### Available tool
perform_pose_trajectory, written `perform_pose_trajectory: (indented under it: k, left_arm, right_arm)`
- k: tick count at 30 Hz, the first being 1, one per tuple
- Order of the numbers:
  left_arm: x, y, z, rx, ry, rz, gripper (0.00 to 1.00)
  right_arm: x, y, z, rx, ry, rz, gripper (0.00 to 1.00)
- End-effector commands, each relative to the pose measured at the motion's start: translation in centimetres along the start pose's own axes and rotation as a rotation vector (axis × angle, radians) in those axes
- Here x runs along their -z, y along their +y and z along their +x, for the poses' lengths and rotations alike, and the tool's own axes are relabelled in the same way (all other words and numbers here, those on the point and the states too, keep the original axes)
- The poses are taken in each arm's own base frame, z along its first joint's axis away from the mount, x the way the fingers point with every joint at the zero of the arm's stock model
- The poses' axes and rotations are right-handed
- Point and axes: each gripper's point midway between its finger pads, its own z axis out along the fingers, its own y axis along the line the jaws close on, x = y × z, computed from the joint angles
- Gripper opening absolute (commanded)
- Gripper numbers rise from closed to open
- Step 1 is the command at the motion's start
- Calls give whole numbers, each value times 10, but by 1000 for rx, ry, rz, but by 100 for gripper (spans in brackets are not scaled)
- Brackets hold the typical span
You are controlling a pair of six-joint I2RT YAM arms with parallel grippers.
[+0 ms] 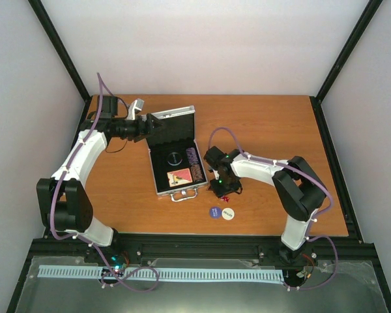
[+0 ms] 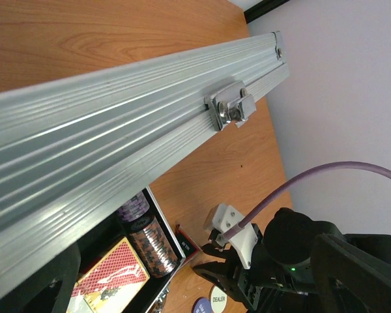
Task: Pack up texas hold em set
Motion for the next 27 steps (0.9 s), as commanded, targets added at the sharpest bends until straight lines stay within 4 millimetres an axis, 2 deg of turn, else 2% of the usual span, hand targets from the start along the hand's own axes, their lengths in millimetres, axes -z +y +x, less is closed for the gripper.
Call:
perform_pose_trajectory:
  k: [1,9,11,17,22,27]
  left_arm:
    - [4,-9,-14,-35,-30,-2,100]
    - [4,-9,-17,-35,-33,-6,100]
    - [5,-10,-17,-37,-34,-6,100]
    - [4,-9,-18,-37,-32,-8,100]
    - [4,-9,-21,-40,-38,-10,100]
    - [2,-7,-20,-34,-35,-13,100]
  right_arm:
    - [-4,4,-3,8,7,-27,38]
    - [-4,2,5,11,35,-22,30]
    - [-1,2,6,6,35,-24,31]
    - [6,0,8,15,33,-11,46]
    - [10,0,10,18,31,-14,46]
    - [10,2,13,18,45,-28,40]
